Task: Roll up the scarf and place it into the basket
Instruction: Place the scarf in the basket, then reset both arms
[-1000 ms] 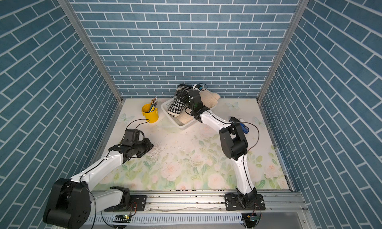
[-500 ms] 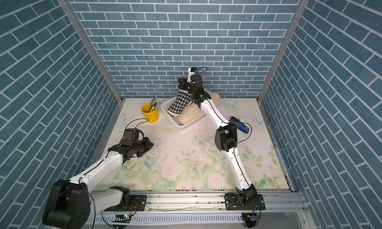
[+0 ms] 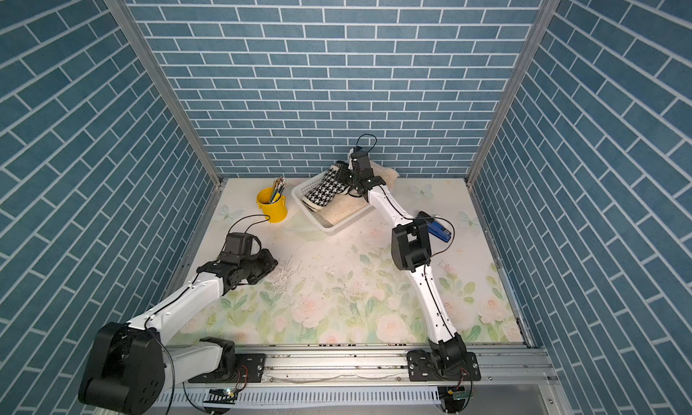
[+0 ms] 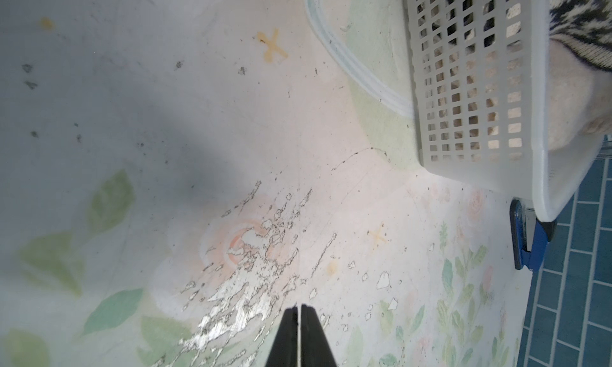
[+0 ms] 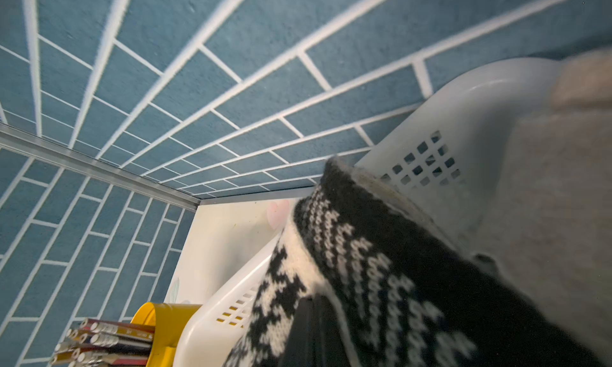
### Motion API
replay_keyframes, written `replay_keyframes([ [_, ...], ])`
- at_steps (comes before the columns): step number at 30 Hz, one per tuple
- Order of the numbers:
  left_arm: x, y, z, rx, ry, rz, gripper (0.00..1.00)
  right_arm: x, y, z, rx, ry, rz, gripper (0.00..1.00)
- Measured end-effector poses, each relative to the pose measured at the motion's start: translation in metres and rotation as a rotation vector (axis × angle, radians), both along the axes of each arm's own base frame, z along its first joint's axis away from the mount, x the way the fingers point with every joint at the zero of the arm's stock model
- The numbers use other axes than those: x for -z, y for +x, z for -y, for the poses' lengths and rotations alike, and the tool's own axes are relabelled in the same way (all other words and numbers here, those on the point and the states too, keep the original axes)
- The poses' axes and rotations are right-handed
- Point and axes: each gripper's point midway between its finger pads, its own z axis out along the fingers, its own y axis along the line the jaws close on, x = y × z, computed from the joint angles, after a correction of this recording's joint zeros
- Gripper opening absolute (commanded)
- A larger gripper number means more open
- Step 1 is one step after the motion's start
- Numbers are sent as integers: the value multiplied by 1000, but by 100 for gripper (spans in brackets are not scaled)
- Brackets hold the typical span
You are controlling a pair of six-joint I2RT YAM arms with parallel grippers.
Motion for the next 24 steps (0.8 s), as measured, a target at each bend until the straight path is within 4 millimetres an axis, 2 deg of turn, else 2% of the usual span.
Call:
replay_keyframes([
  [5, 0, 0, 0, 0, -1, 0, 9, 17, 18, 22, 42, -28, 19, 0],
  [11, -1, 1, 1, 2, -3, 4, 9, 24, 44, 56, 69, -1, 55, 0],
  [15, -4, 3, 1, 7, -3, 21, 9, 23, 35, 73, 25, 21, 109, 2],
  [17, -7, 4, 1, 8, -1, 37, 10, 10, 26, 80, 11, 13, 141, 19],
  [19, -12, 7, -2, -2, 13, 59, 12, -18, 14, 86, 0, 1, 192, 33],
  [20, -14, 8, -5, -14, 26, 71, 14, -34, 7, 89, 0, 1, 217, 42],
  [22, -21, 12, -15, -53, 66, 106, 24, -76, -20, 100, -5, -5, 284, 60],
  [24, -29, 16, -28, -107, 123, 139, 38, -121, -51, 115, 1, -6, 356, 71],
])
